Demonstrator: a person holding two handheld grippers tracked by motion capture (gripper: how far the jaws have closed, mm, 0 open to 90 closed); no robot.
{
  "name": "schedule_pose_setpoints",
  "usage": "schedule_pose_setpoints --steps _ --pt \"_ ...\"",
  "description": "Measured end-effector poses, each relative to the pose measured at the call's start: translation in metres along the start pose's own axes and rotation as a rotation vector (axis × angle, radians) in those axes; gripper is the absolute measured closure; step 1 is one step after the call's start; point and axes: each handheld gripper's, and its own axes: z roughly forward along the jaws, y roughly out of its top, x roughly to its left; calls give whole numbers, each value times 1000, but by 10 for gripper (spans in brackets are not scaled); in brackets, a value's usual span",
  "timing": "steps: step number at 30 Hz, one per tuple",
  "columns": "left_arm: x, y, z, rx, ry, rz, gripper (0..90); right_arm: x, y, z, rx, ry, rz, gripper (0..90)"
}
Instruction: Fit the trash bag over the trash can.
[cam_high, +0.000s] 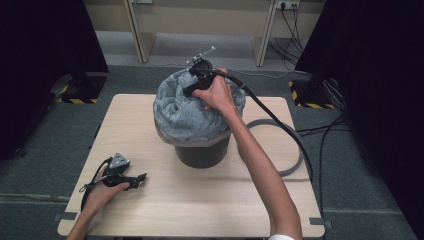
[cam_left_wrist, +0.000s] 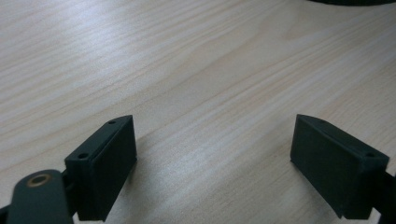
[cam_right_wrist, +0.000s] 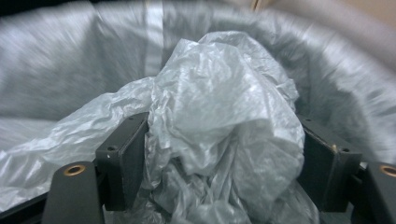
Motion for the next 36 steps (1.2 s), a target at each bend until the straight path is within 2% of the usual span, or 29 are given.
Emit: schedule_pose_setpoints --steps 4,8,11,13,16,20,22,24,26,27,31,33,36 --pt "0 0 0 0 0 0 136 1 -5 17 89 12 -24 259" --pt "0 0 0 -1 1 0 136 6 -13 29 141 2 -56 249" --pt "0 0 0 -1 0 1 136 10 -18 38 225 -3 -84 233" --pt "0 0 0 -1 0 1 136 12 -18 39 235 0 -98 235" --pt "0 0 0 -1 0 1 136 10 -16 33 192 -5 -93 236" --pt "0 0 0 -1 0 0 136 8 -11 15 85 -26 -86 246" --pt "0 0 0 -1 0 1 136 8 -7 2 17 -26 -69 249" --pt "0 0 0 -1 0 0 136 6 -4 -12 -52 -5 -31 248" --pt "0 0 0 -1 0 0 136 6 -1 -19 -87 16 -4 244" --pt "0 0 0 -1 0 0 136 8 0 -24 -99 8 -3 241" --pt "0 0 0 -1 0 0 136 23 4 -28 -112 -17 0 239" --pt "0 0 0 -1 0 0 136 35 4 -24 -87 -27 0 243" --pt "0 0 0 -1 0 0 136 51 -1 -10 -30 -45 -46 252"
